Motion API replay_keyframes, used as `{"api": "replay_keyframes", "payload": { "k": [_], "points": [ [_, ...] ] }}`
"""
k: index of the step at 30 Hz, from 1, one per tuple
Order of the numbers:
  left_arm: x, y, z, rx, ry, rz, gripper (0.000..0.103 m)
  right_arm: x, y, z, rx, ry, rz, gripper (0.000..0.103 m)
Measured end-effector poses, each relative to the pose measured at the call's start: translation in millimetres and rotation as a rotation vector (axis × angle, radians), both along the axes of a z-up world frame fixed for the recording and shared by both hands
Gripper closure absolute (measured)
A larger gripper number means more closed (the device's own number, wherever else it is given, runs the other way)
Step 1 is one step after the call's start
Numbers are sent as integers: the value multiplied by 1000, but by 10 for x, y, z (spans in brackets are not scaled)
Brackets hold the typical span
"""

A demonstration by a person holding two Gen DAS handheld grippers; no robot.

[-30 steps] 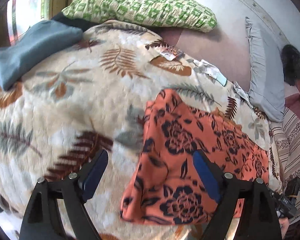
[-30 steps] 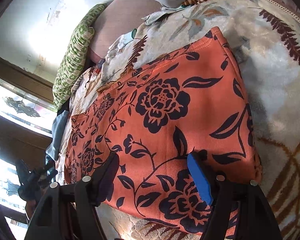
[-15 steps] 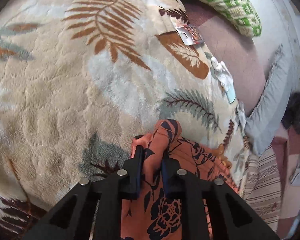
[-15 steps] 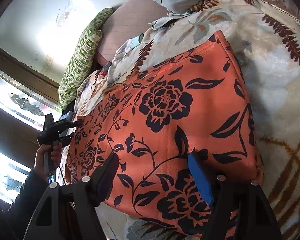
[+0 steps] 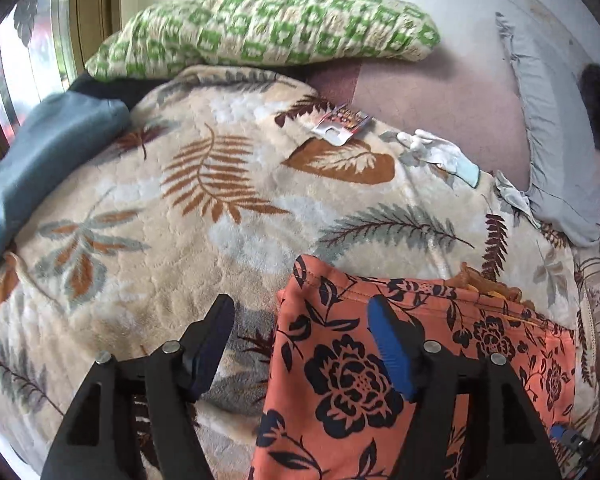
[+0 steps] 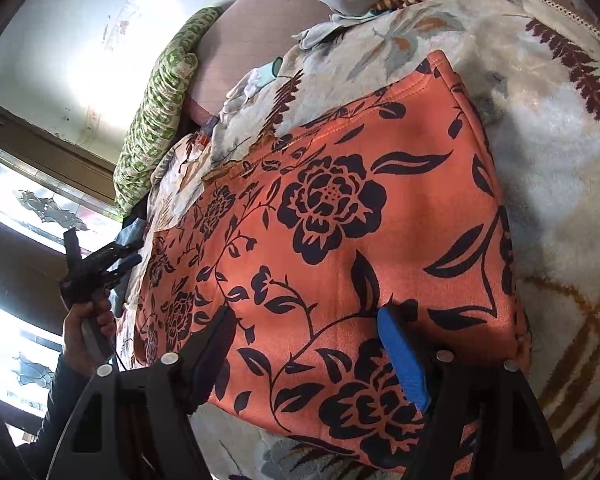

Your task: Fold small clothes

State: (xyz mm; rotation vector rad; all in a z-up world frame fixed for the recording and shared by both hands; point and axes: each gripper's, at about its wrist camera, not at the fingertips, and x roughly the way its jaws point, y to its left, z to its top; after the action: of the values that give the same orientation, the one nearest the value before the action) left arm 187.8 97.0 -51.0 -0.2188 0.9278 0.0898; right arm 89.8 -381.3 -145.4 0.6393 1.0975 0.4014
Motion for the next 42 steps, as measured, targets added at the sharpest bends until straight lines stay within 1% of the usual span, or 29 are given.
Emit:
{"api": "replay_keyframes", "payload": {
  "k": [1, 3, 5, 8, 9, 10, 11, 13, 14, 15, 16, 19, 20, 22, 23, 25, 29, 30, 31, 32, 33, 35, 36, 37, 38, 39, 40, 41, 42],
  "points": [
    [-82, -62, 69, 9, -37, -22, 33, 22, 2, 66, -8, 8, 2, 26],
    [-185, -190, 66, 26, -65, -84, 31, 53, 3, 286, 30, -56, 10, 26],
    [-97, -246, -151, 26, 14, -111, 31, 140, 38, 518, 82, -130, 27, 26],
    [92, -143, -654, -39, 196, -57, 31, 476, 79, 614, 149, -150, 28, 26],
    [124, -54, -791, -78, 239, -19, 30, 617, 69, 569, 187, -136, 16, 26],
    [104, 13, -835, -120, 216, -6, 29, 752, 35, 495, 206, -115, -10, 26],
    [84, 33, -823, -118, 195, -7, 29, 869, -38, 403, 209, -89, -52, 26],
    [70, 11, -775, -92, 205, -20, 29, 1080, -218, 128, 205, 0, -130, 27],
    [62, 7, -729, -66, 208, -17, 29, 1168, -305, -48, 154, 79, -172, 27],
    [47, 10, -660, -38, 191, -10, 29, 1219, -378, -183, 155, 139, -208, 38],
    [33, 21, -579, -23, 154, -6, 29, 1232, -408, -182, 179, 143, -227, 37],
    [27, -8, -435, 30, 76, -15, 29, 1310, -209, 164, 93, 36, -129, 34],
    [57, -33, -465, 58, 91, -24, 27, 1351, -110, 263, 72, 8, -90, 34],
    [150, -44, -705, 90, 204, -20, 27, 1473, 131, 416, 13, -35, -1, 34],
    [157, -6, -802, 57, 213, -8, 25, 1539, 258, 454, -29, -51, 37, 34],
    [120, 60, -822, 16, 183, 24, 22, 1688, 500, 450, -96, -51, 94, 34],
    [110, 53, -836, 31, 185, 19, 20, 1860, 960, 274, -250, -79, 229, 35],
    [110, 53, -840, 32, 186, 19, 19, 1880, 1056, 162, -288, -54, 265, 44],
    [112, 53, -848, 34, 187, 19, 19, 1905, 1142, 12, -357, -12, 300, 60],
    [112, 50, -849, 38, 186, 19, 18, 1902, 1207, -89, -467, -12, 315, 67],
    [105, 45, -847, 39, 184, 19, 17, 1882, 1216, -101, -503, -39, 313, 67],
    [90, 49, -847, 40, 181, 16, 17, 1896, 1162, -40, -497, -33, 249, 67],
    [119, 39, -849, 41, 181, 16, 16, 1877, 1139, 28, -505, -38, 214, 63],
    [124, 39, -855, 43, 179, 17, 15, 1824, 1123, 127, -470, -65, 201, 63],
    [142, 33, -862, 47, 179, 16, 14, 1766, 1134, 220, -423, -116, 213, 58],
    [148, 28, -863, 49, 181, 16, 14, 1746, 1163, 204, -462, -121, 219, 45],
    [154, 29, -863, 48, 185, 16, 14, 1783, 1183, 59, -531, -47, 233, 44],
    [161, 37, -858, 45, 187, 14, 13, 1818, 1183, -81, -528, 18, 247, 44],
    [169, 50, -849, 38, 191, 12, 13, 1797, 1147, -54, -512, -16, 225, 45]
  ]
}}
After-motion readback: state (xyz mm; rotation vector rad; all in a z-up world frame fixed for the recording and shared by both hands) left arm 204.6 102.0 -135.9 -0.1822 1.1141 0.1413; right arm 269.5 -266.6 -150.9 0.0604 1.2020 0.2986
